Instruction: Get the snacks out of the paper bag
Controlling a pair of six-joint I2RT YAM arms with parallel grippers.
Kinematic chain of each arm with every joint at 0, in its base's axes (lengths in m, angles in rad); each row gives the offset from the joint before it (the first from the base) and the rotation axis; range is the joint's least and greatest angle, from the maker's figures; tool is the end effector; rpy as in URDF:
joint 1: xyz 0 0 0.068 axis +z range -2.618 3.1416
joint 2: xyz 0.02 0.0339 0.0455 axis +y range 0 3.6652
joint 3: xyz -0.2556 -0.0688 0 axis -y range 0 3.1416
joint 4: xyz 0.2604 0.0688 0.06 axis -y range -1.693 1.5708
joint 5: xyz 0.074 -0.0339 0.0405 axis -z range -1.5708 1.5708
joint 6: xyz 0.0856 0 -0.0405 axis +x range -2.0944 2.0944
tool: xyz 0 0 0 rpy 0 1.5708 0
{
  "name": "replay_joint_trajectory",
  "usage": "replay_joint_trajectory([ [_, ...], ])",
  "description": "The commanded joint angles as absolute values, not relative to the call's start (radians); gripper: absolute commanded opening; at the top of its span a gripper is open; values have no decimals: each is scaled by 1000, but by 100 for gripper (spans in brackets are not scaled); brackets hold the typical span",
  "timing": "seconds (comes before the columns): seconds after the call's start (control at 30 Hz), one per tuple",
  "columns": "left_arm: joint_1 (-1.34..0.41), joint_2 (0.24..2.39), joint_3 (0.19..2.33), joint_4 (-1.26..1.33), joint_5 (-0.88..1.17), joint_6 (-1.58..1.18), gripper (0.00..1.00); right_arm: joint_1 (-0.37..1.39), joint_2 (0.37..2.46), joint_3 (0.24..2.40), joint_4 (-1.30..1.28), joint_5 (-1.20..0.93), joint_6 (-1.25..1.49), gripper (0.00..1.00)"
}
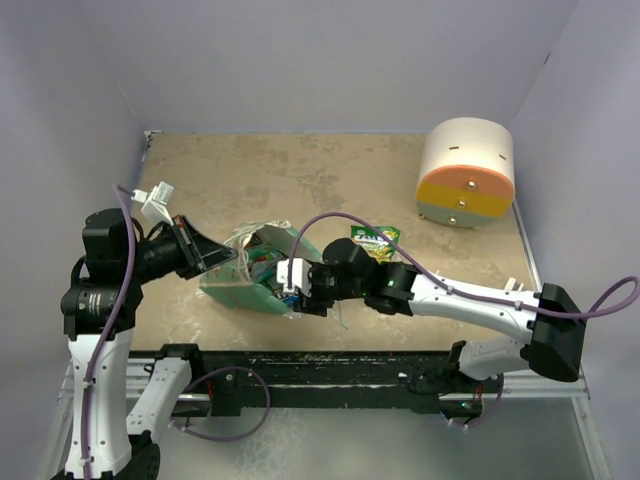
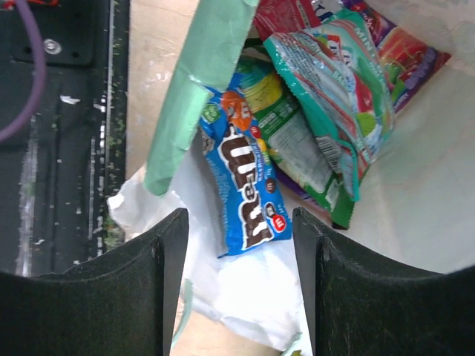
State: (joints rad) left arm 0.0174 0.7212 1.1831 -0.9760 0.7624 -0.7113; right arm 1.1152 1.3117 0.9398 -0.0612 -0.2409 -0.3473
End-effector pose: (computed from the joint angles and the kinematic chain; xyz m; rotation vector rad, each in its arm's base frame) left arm 0.1538 -0.0565 0.3852 -0.2887 2.1331 -1.2060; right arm 0.1407 0.3336 0.2559 -1.4949 1.4274 0.7248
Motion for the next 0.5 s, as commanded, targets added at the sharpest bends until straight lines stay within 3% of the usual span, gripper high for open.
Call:
replay_joint_trajectory([
  [0.0, 15, 751, 1230, -976, 756, -672, 0, 1116, 1350, 1047, -86, -183, -484, 61],
  [0.47, 15, 753, 1242, -959, 735, -664, 0, 1152, 1461, 1097, -114, -117, -454, 64],
])
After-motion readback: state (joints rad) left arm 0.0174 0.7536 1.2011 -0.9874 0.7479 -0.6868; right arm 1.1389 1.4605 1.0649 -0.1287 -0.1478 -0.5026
